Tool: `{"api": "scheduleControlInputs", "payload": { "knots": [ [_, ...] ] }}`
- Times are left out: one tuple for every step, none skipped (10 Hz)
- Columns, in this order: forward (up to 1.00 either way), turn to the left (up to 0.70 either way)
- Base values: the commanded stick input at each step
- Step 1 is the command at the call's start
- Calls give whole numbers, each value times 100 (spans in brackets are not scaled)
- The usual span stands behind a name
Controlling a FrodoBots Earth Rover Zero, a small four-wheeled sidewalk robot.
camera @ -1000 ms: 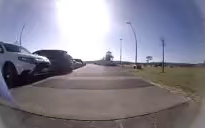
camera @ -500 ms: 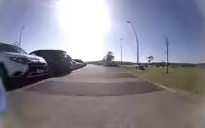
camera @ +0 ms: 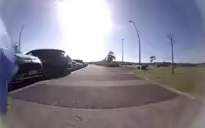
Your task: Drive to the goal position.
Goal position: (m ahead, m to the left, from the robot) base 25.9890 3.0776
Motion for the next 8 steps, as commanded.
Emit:
{"api": "scheduleControlInputs", "payload": {
  "knots": [
    [100, 0],
    [100, 0],
    [100, 0],
    [100, 0],
    [100, 0],
    [100, 0],
    [100, 0],
    [100, 0]
  ]
}}
